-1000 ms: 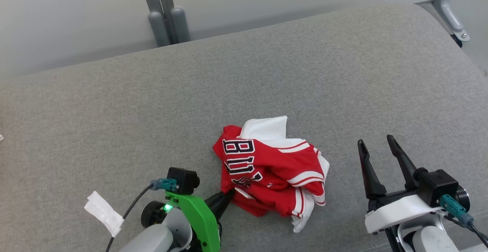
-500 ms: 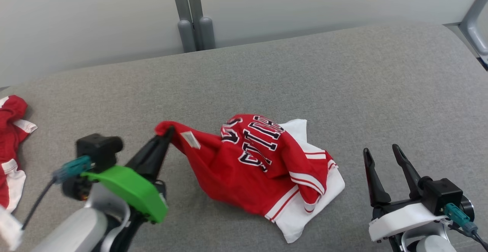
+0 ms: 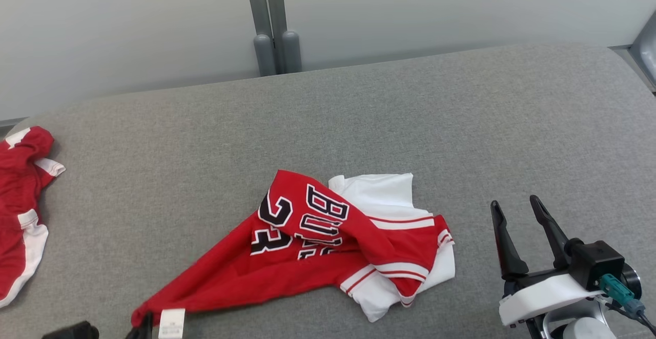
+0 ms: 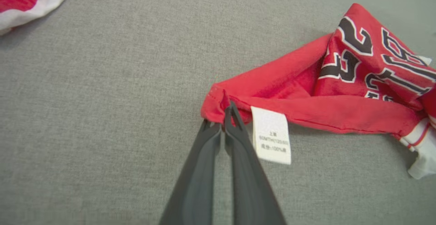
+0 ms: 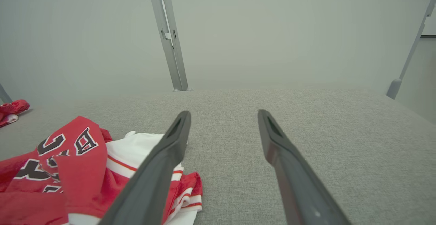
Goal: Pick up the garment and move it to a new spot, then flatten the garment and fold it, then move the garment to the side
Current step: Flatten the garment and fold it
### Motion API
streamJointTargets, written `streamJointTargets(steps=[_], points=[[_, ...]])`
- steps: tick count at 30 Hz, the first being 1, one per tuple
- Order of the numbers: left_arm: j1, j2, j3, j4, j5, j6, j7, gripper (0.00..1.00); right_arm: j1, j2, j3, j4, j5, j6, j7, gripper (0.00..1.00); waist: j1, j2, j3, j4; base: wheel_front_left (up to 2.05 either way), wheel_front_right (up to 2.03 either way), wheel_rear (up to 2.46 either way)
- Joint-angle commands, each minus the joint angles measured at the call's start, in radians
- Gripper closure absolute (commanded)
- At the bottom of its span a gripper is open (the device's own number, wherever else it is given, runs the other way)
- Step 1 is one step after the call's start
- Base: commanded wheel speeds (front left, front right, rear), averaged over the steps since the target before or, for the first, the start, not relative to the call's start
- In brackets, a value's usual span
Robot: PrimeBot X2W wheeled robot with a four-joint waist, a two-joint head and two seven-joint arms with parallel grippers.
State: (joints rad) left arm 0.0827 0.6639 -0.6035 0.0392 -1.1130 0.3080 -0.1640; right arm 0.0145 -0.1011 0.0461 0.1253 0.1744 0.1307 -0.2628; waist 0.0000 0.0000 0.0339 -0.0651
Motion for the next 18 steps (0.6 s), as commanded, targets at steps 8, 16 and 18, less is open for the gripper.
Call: streamJointTargets(steps=[8, 16, 18], points=[[0.100, 0.045, 0.004, -0.052, -0.013, 0.117, 0.041, 0.00, 0.021, -0.006, -0.004, 0.003, 0.005, 0.000, -0.004, 0.00, 0.0000, 0.0000, -0.021, -0.010, 0.00, 0.00, 0.00], [-0.071, 0.138, -0.093, -0.380, 0.173, 0.191, 0.155, 0.00, 0.004, 0.004, -0.001, 0.000, 0.002, 0.000, -0.004, 0.00, 0.0000, 0.0000, -0.010, -0.012, 0.00, 0.00, 0.00], [-0.178, 0.097, -0.159, -0.402, 0.240, 0.163, 0.216, 0.00, -0.012, 0.005, 0.005, 0.000, 0.003, 0.000, -0.004, 0.00, 0.0000, 0.0000, 0.002, -0.019, 0.00, 0.00, 0.00]])
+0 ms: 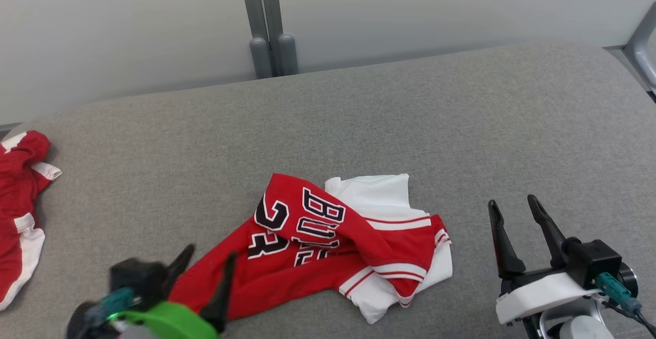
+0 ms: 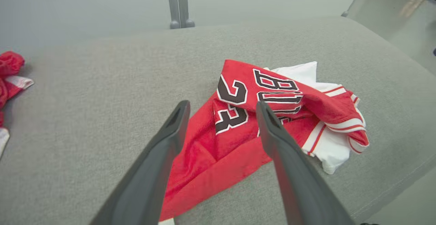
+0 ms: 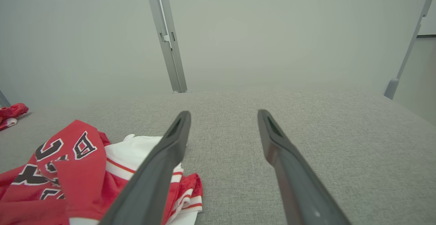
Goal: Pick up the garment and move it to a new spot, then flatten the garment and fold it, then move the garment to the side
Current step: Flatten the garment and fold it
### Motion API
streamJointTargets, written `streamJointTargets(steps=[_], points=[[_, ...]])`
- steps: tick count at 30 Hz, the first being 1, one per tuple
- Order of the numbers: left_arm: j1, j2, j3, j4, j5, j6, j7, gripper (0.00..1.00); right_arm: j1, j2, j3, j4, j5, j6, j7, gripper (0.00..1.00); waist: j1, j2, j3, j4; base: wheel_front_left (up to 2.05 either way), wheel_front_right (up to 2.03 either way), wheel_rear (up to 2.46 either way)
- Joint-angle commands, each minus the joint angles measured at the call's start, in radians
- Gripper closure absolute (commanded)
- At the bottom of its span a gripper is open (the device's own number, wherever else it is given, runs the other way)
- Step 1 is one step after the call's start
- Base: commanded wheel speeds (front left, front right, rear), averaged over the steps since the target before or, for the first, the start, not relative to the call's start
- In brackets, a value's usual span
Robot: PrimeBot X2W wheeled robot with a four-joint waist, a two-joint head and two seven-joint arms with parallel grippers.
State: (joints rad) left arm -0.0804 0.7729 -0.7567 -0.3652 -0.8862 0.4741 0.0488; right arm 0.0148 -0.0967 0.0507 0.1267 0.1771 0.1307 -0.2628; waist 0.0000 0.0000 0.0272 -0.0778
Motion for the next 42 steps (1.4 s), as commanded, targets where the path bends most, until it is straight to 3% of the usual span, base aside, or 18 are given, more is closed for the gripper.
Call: streamJointTargets(steps=[1, 5, 9, 16, 23, 24, 26, 31, 36, 42], points=[[-0.080, -0.033, -0.056, 0.017, 0.060, -0.030, 0.049, 0.00, -0.021, 0.001, 0.005, -0.001, 0.002, 0.000, -0.004, 0.00, 0.0000, 0.0000, 0.016, -0.012, 0.00, 0.00, 0.00], [-0.296, -0.196, -0.231, 0.128, 0.166, -0.152, 0.192, 0.00, -0.049, 0.004, 0.017, -0.002, 0.006, 0.000, -0.004, 0.00, 0.0000, 0.0000, 0.044, -0.046, 0.00, 0.00, 0.00], [-0.438, -0.340, -0.337, 0.300, 0.220, -0.252, 0.275, 0.00, -0.070, 0.014, 0.021, -0.003, 0.011, 0.000, -0.004, 0.00, 0.0000, 0.0000, 0.071, -0.095, 0.00, 0.00, 0.00], [-0.570, -0.416, -0.439, 0.515, 0.278, -0.375, 0.354, 0.00, -0.058, 0.026, 0.000, 0.002, 0.016, 0.000, -0.004, 0.00, 0.0000, 0.0000, 0.094, -0.165, 0.00, 0.00, 0.00], [-0.614, -0.411, -0.479, 0.628, 0.295, -0.444, 0.429, 0.00, -0.057, 0.032, -0.006, 0.003, 0.022, 0.000, -0.004, 0.00, 0.0000, 0.0000, 0.103, -0.189, 0.00, 0.00, 0.00], [-0.614, -0.412, -0.482, 0.642, 0.289, -0.456, 0.438, 1.00, -0.059, 0.033, -0.005, 0.004, 0.023, 0.000, -0.004, 0.00, 0.0000, 0.0000, 0.103, -0.192, 0.00, 0.00, 0.00], [-0.613, -0.416, -0.484, 0.660, 0.279, -0.473, 0.444, 1.00, -0.064, 0.035, -0.002, 0.005, 0.023, 0.000, -0.004, 0.00, 0.0000, 0.0000, 0.102, -0.196, 0.00, 0.00, 0.00], [-0.602, -0.443, -0.414, 0.669, 0.225, -0.455, 0.350, 1.00, -0.068, 0.037, -0.007, 0.005, 0.026, 0.000, -0.004, 0.00, 0.0000, 0.0000, 0.099, -0.191, 0.00, 0.00, 0.00], [-0.595, -0.476, -0.232, 0.666, 0.111, -0.386, 0.193, 1.00, -0.067, 0.032, -0.007, 0.003, 0.025, 0.000, -0.004, 0.00, 0.0000, 0.0000, 0.104, -0.183, 0.00, 0.00, 0.00], [-0.707, -0.481, -0.078, 0.829, 0.099, -0.317, 0.048, 1.00, -0.112, 0.028, 0.025, -0.001, 0.029, 0.000, -0.004, 0.00, 0.0000, 0.0000, 0.158, -0.196, 0.00, 0.00, 0.00]])
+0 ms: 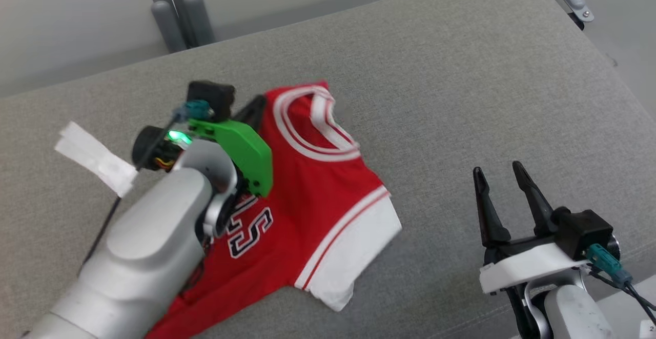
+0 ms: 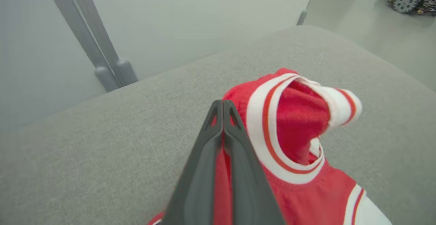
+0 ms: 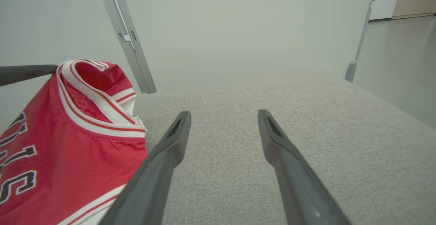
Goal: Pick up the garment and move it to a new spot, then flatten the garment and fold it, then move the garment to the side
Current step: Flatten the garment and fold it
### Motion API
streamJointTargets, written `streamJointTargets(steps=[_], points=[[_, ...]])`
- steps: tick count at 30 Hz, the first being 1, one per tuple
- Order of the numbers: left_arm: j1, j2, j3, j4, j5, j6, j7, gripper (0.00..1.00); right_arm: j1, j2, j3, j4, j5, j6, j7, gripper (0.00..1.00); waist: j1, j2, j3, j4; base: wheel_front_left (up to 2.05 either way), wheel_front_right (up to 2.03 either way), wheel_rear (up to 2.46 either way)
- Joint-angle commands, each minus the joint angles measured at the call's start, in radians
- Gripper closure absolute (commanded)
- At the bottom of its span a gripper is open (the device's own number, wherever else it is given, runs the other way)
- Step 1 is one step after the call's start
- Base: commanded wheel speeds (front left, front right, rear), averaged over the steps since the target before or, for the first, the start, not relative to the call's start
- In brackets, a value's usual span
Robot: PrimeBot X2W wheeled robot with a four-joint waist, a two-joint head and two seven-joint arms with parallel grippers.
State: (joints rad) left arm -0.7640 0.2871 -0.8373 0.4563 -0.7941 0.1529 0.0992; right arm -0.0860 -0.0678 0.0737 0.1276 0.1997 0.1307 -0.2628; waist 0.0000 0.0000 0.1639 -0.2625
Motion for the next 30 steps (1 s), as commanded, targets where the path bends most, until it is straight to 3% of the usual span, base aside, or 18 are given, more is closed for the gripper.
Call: streamJointTargets(steps=[1, 5, 9, 11, 12, 17, 22, 26, 30], points=[[-0.045, 0.011, 0.018, 0.045, 0.016, 0.012, -0.023, 1.00, -0.020, 0.000, 0.010, -0.001, 0.007, 0.000, -0.004, 0.00, 0.0000, 0.0000, 0.032, -0.018, 0.00, 0.00, 0.00], [-0.138, 0.012, 0.086, 0.201, 0.025, 0.030, -0.126, 1.00, -0.055, 0.001, 0.031, 0.001, 0.012, 0.000, -0.004, 0.00, 0.0000, 0.0000, 0.073, -0.047, 0.00, 0.00, 0.00], [-0.190, 0.005, 0.081, 0.341, 0.030, -0.018, -0.162, 1.00, -0.066, 0.004, 0.027, 0.004, 0.012, 0.000, -0.004, 0.00, 0.0000, 0.0000, 0.096, -0.065, 0.00, 0.00, 0.00], [-0.206, -0.005, 0.076, 0.397, 0.028, -0.045, -0.178, 0.40, -0.062, 0.005, 0.021, 0.006, 0.012, 0.000, -0.004, 0.00, 0.0000, 0.0000, 0.100, -0.068, 0.00, 0.00, 0.00], [-0.209, -0.007, 0.071, 0.427, 0.033, -0.055, -0.183, 0.00, -0.060, 0.005, 0.019, 0.007, 0.012, 0.000, -0.004, 0.00, 0.0000, 0.0000, 0.102, -0.069, 0.00, 0.00, 0.00], [-0.213, -0.025, 0.081, 0.527, 0.030, -0.053, -0.259, 0.00, -0.045, 0.008, 0.002, 0.010, 0.008, 0.000, -0.004, 0.00, 0.0000, 0.0000, 0.087, -0.052, 0.00, 0.00, 0.00], [-0.155, -0.006, 0.126, 0.504, 0.037, -0.022, -0.357, 0.00, -0.022, 0.003, -0.014, -0.004, -0.004, 0.000, -0.004, 0.00, 0.0000, 0.0000, 0.033, -0.019, 0.00, 0.00, 0.00], [-0.044, 0.032, 0.220, 0.332, 0.064, 0.004, -0.365, 0.00, 0.007, -0.012, -0.031, -0.025, -0.017, 0.000, -0.004, 0.00, 0.0000, 0.0000, -0.025, 0.018, 0.00, 0.00, 0.00], [0.180, 0.065, 0.325, 0.105, 0.127, 0.041, -0.364, 0.00, 0.047, -0.033, -0.048, -0.051, -0.028, 0.000, -0.004, 0.00, 0.0000, 0.0000, -0.095, 0.056, 0.00, 0.00, 0.00]])
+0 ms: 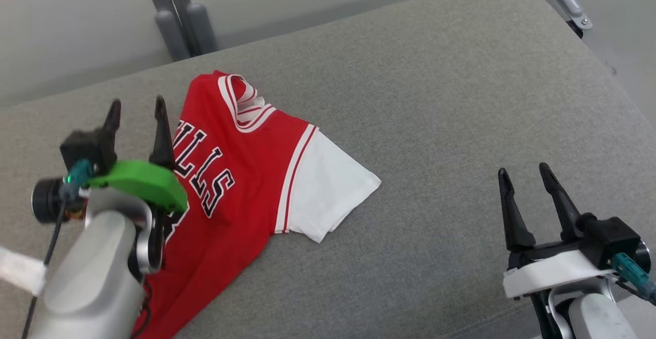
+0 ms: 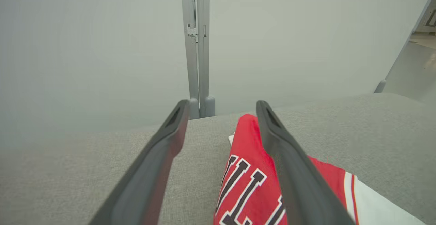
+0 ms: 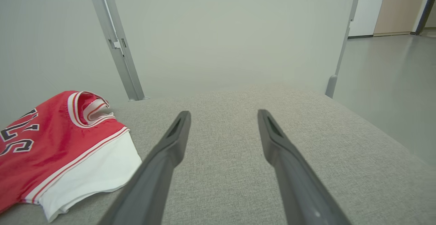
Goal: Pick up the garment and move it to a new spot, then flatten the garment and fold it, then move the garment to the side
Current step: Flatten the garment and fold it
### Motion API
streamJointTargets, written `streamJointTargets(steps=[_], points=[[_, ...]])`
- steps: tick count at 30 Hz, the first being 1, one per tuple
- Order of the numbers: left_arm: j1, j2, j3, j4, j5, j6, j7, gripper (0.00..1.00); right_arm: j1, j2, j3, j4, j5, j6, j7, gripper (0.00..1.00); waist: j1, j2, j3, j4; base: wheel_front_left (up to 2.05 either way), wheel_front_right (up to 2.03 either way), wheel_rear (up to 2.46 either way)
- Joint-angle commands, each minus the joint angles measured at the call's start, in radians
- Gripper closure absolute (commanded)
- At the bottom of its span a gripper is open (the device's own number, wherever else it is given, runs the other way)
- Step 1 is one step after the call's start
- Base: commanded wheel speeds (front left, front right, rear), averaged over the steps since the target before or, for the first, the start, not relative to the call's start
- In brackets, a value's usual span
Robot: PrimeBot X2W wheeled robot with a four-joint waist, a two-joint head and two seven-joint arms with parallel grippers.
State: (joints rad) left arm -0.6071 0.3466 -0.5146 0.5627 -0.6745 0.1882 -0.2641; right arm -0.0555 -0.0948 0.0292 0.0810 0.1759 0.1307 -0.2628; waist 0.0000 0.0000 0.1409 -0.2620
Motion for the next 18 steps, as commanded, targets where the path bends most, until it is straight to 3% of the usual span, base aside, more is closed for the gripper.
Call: streamJointTargets(steps=[1, 10, 14, 18], points=[[0.083, 0.011, 0.031, -0.066, 0.025, 0.017, -0.001, 0.00, 0.027, -0.011, -0.007, -0.013, -0.007, 0.000, -0.004, 0.00, 0.0000, 0.0000, -0.089, 0.066, 0.00, 0.00, 0.00], [0.538, -0.018, 0.219, -0.420, 0.116, 0.019, -0.001, 0.00, 0.079, -0.049, -0.023, -0.041, -0.022, 0.000, -0.004, 0.00, 0.0000, 0.0000, -0.149, 0.162, 0.00, 0.00, 0.00], [0.667, -0.046, 0.298, -0.469, 0.170, -0.016, -0.001, 0.00, 0.087, -0.050, -0.029, -0.028, -0.029, 0.000, -0.004, 0.00, 0.0000, 0.0000, -0.157, 0.196, 0.00, 0.00, 0.00], [0.745, -0.078, 0.364, -0.473, 0.228, -0.091, -0.001, 0.00, 0.105, -0.042, -0.025, -0.003, -0.040, 0.000, -0.004, 0.00, 0.0000, 0.0000, -0.170, 0.225, 0.00, 0.00, 0.00]])
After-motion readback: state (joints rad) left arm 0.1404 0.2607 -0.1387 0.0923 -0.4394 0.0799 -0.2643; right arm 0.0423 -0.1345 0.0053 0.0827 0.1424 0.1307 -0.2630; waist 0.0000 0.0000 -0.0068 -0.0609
